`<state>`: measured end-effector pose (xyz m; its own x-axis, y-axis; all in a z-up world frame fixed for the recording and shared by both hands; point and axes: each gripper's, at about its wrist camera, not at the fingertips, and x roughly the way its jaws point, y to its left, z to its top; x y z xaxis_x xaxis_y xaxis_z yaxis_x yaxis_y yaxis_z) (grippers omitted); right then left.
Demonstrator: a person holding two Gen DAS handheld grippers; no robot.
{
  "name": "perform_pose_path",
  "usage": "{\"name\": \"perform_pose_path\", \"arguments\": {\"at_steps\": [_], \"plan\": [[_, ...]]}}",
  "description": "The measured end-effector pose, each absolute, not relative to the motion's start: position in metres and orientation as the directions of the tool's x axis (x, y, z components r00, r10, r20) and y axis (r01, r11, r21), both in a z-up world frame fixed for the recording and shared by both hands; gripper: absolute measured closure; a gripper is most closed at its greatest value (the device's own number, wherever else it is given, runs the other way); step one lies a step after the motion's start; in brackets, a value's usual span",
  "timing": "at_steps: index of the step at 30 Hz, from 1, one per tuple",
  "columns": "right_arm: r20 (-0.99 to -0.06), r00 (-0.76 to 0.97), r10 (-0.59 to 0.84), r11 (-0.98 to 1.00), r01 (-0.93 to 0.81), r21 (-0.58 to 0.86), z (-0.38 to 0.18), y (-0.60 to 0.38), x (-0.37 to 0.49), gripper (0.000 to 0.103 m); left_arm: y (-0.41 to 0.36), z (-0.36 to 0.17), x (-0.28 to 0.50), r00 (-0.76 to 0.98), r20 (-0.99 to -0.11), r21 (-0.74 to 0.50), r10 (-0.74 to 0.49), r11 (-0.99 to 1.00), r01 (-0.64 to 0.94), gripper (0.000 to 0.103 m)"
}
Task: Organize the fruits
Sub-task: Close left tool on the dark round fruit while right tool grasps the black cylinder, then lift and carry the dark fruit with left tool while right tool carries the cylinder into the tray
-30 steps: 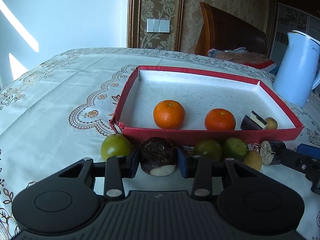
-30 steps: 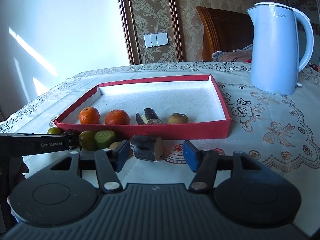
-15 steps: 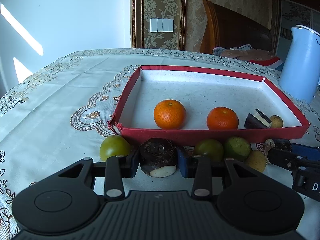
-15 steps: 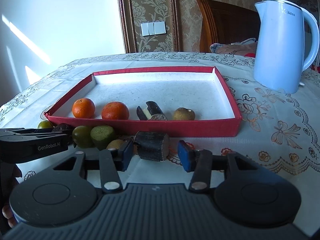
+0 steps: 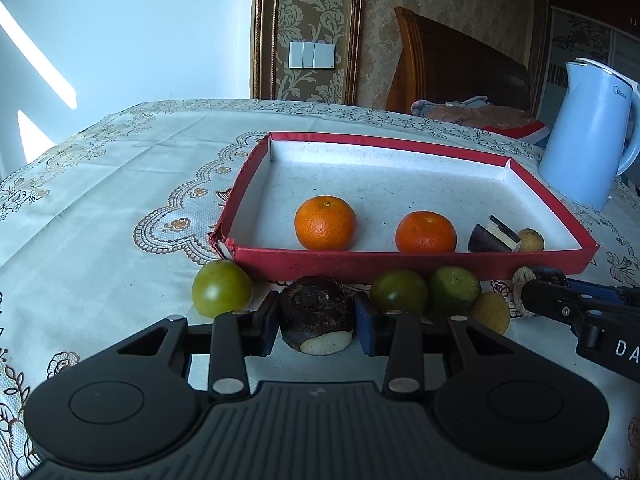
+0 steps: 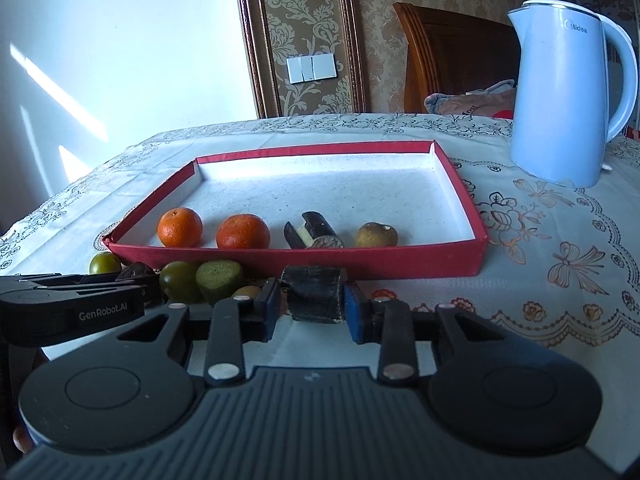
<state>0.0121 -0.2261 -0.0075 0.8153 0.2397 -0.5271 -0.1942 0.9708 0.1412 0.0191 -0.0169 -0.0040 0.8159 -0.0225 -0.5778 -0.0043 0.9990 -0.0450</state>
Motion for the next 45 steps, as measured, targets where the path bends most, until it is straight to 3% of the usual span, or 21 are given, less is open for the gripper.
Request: {"name": "perform_pose_path", "arguments": {"at_steps": [5,45], "plan": [[-0.516,0.817,0.257,0.966,-0.21,0.149,-0.005,-0.225,0.005,0.071,-0.022,-0.002,0.009,0.83,-0.558,-0.023,0.023,0.999,-0.043,0.065],[-0.473,0.856,0.209,0.978,-0.185,0.096,-0.005,-0.214,-0.013,0.071,-0.057,0.012,-0.015,0.893,-0.449,-0.019,0.029,0.999,-0.042,0.065]]}}
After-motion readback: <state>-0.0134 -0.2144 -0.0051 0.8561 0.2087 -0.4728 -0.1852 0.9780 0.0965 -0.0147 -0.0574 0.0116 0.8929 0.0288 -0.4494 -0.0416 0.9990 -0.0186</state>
